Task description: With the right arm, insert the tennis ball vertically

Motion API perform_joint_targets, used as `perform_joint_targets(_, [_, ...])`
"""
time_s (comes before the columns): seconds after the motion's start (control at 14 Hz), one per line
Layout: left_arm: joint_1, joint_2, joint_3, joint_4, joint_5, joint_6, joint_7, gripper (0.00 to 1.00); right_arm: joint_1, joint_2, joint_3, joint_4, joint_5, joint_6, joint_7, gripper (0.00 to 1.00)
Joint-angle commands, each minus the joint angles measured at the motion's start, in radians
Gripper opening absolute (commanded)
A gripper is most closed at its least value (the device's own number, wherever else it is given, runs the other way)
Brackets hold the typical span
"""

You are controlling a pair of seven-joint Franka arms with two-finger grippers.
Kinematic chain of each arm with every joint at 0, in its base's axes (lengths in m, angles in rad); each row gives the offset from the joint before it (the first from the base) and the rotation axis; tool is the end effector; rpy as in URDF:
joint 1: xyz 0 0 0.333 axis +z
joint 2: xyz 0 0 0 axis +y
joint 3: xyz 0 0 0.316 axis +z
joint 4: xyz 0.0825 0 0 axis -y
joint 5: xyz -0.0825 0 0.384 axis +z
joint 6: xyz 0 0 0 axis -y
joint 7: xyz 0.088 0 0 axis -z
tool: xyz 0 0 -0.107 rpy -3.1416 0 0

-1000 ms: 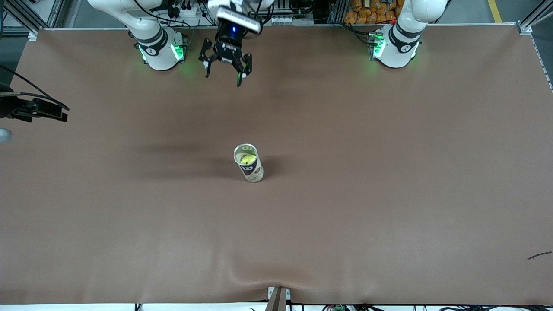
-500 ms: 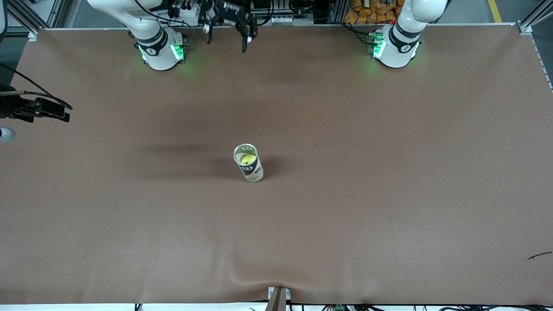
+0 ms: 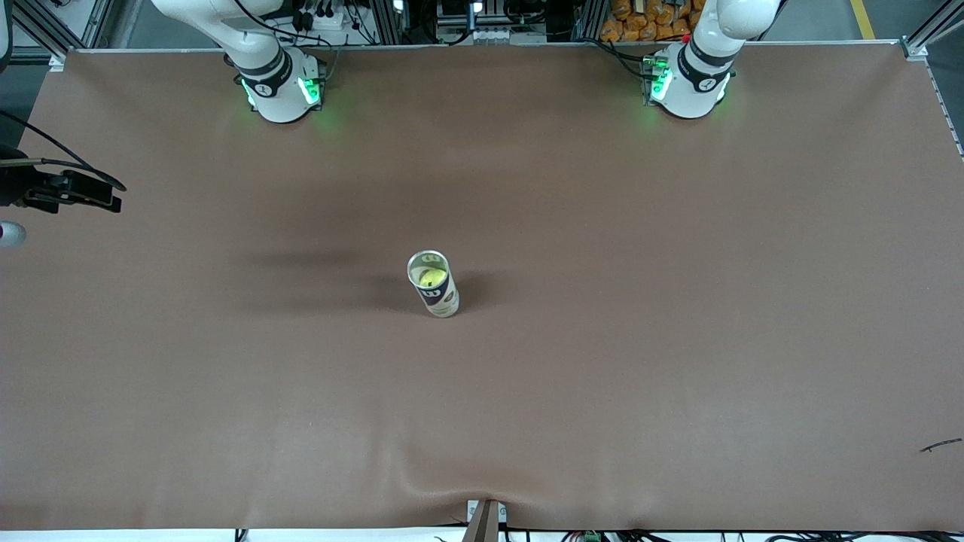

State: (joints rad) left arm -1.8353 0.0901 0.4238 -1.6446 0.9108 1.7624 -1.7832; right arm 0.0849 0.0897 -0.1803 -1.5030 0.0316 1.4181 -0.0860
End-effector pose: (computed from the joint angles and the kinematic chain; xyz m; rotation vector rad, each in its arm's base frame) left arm 0.1532 -0.5805 0.5954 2.7449 0.2740 1.3875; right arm 0.5621 -0.0454 0.5945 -3.0991 0.0124 0.2657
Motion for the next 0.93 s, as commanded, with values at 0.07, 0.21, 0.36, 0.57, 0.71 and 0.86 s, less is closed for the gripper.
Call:
perform_joint_targets(0.07, [-0.004, 0.002, 0.001, 0.048, -0.11, -0.104, 0.248, 1.0, 0.004, 0.007, -0.002, 0.021, -0.015, -0.016, 0.012, 1.0])
perform_joint_targets(0.21, [-0.004, 0.002, 0.001, 0.083, -0.176, -0.193, 0.431, 1.0, 0.004, 0.007, -0.002, 0.021, -0.015, -0.016, 0.012, 1.0])
perform_joint_targets(0.36, [-0.001, 0.002, 0.004, 0.129, -0.222, -0.268, 0.592, 1.0, 0.004, 0.007, -0.002, 0.021, -0.015, -0.016, 0.011, 1.0])
perform_joint_targets(0.57, [0.004, 0.002, 0.006, 0.164, -0.276, -0.36, 0.815, 1.0, 0.007, 0.002, -0.002, 0.021, -0.022, -0.013, 0.008, 1.0])
perform_joint_targets(0.71, [0.005, 0.0, 0.024, 0.17, -0.311, -0.4, 0.95, 1.0, 0.004, -0.007, -0.005, 0.02, -0.024, -0.008, 0.006, 1.0])
perform_joint_targets(0.86, [0.005, -0.004, 0.038, 0.184, -0.355, -0.443, 1.074, 1.0, -0.013, -0.021, -0.005, 0.018, -0.022, -0.001, 0.006, 1.0])
